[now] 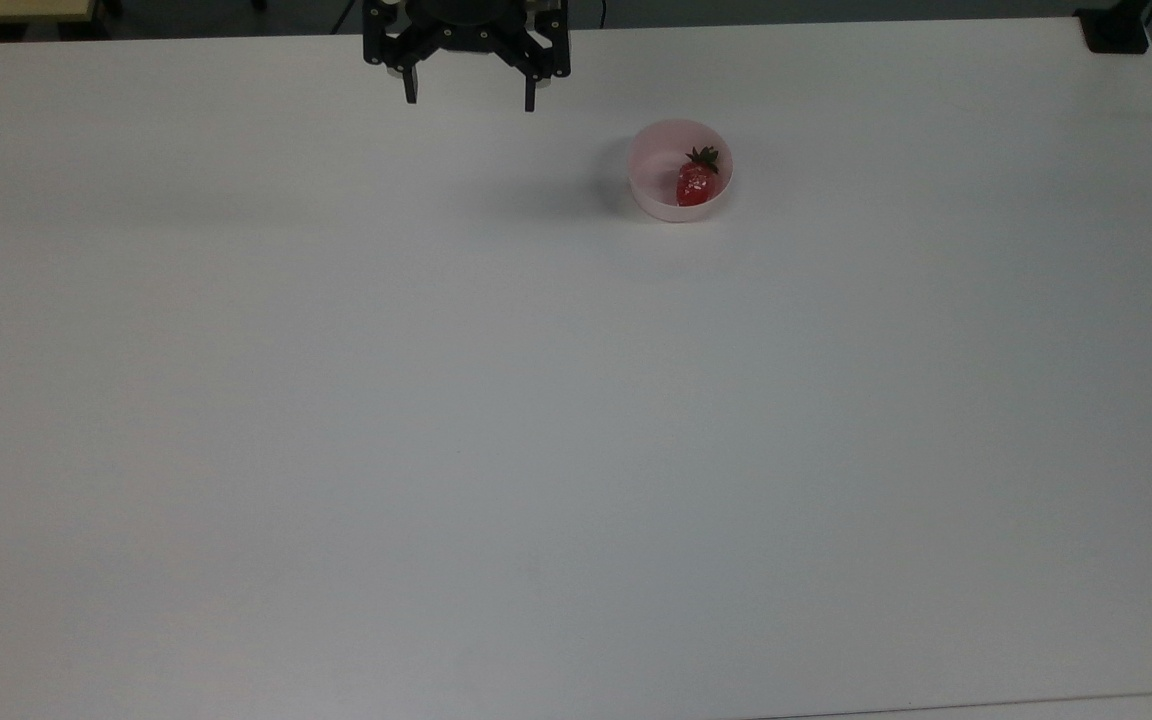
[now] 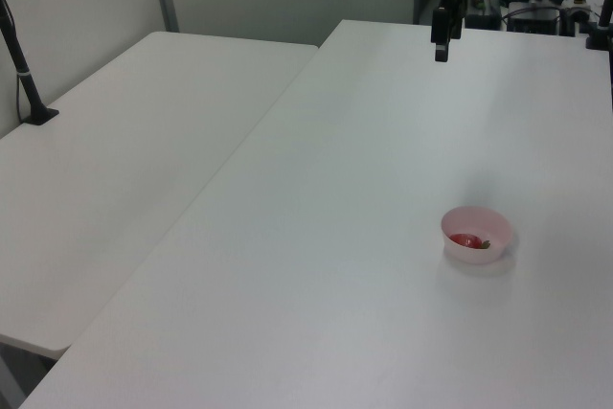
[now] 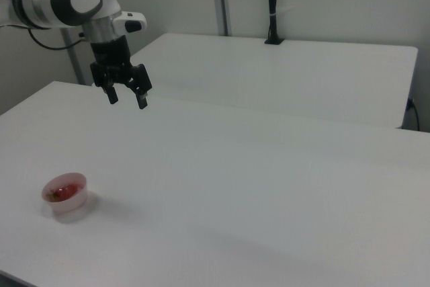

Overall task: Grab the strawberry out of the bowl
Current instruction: 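Move the open gripper toward the pink bowl with the strawberry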

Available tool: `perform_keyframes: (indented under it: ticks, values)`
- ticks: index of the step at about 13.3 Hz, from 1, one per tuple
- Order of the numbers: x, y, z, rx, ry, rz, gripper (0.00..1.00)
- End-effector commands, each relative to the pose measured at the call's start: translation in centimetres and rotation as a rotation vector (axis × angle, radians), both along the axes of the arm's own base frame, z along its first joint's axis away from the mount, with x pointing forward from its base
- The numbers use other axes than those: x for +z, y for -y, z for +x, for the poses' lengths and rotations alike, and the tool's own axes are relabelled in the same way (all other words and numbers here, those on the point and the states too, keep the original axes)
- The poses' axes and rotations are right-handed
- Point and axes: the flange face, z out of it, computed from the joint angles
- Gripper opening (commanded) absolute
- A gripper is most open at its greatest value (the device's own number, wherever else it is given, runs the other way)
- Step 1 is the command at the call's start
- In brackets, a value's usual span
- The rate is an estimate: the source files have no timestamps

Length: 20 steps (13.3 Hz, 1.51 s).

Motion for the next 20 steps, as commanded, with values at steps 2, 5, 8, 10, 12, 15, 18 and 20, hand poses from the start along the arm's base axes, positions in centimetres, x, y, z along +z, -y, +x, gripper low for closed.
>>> perform_keyframes:
  ticks: [2,5,8,10,12,15,18,20]
  values:
    - [0.4,0.0,-0.2,-0.012,-0.021,-0.010,1.00]
    - [0.2,-0.1,-0.1,-0.011,-0.022,-0.008,1.00]
    - [-0.7,-1.4,0.0,0.075,-0.039,-0.009,1.00]
    - [-2.3,-3.9,-0.1,0.197,-0.083,-0.009,1.00]
    - [-5.3,-8.2,-1.0,0.286,-0.133,-0.015,1.00]
    - [-9.1,-12.8,-2.7,0.446,-0.198,-0.026,1.00]
    - [-12.6,-15.4,-4.9,0.525,-0.272,-0.037,0.86]
    - [-14.5,-15.8,-5.1,0.537,-0.248,-0.032,0.82]
